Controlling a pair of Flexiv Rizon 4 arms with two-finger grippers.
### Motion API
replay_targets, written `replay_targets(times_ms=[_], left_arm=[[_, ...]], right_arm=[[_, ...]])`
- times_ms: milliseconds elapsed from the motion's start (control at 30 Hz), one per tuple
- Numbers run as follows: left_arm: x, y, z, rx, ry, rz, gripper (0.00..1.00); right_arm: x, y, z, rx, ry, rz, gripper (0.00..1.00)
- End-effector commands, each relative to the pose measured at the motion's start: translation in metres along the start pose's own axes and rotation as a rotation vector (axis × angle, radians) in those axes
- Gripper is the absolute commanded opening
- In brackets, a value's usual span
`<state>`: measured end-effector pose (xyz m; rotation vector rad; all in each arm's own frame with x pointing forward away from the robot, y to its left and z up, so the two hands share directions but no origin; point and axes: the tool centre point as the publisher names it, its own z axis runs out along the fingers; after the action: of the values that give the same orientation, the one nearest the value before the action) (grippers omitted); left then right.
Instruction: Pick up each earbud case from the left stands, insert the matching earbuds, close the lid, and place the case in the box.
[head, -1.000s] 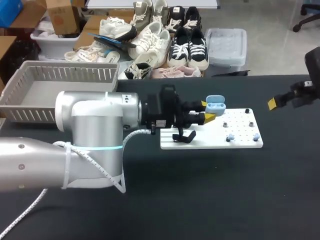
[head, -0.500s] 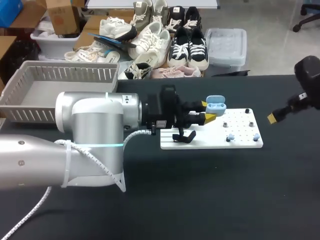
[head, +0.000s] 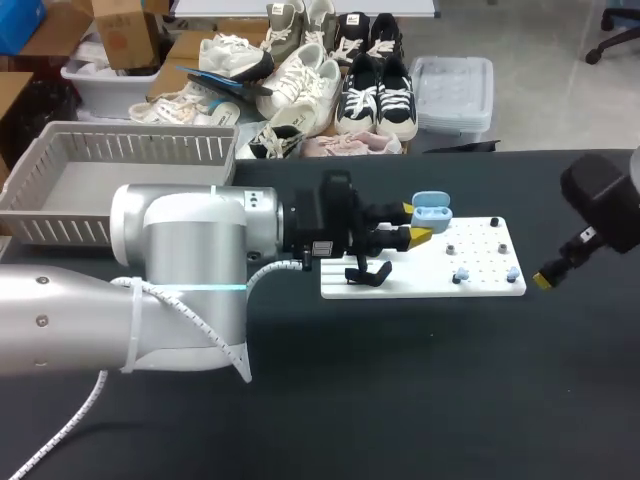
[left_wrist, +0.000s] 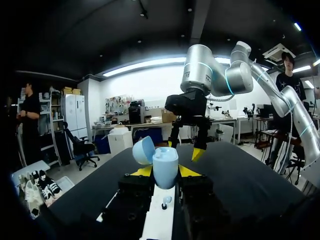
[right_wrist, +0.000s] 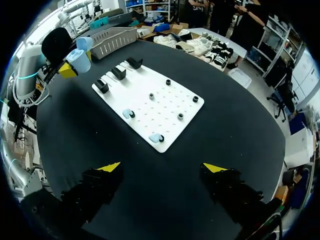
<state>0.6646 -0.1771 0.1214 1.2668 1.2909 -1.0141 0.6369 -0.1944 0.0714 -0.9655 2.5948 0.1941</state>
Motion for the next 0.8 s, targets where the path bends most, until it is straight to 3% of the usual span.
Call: replay_targets(times_ms=[33, 500, 800], left_arm=[[0.001, -0.001, 0.001, -0.008, -0.003, 0.002, 0.00], [0.001, -0.001, 0.001, -0.008, -0.003, 0.002, 0.00], [0.001, -0.001, 0.001, -0.008, -0.003, 0.002, 0.00]], right_arm=[[-0.005, 0.009, 0.009, 0.088, 0.027, 0.002, 1.00], [-0.015, 0.037, 0.030, 0.246, 0.102, -0.037, 1.00], [-0.021, 0.037, 0.043, 0.338, 0.128, -0.050, 1.00]])
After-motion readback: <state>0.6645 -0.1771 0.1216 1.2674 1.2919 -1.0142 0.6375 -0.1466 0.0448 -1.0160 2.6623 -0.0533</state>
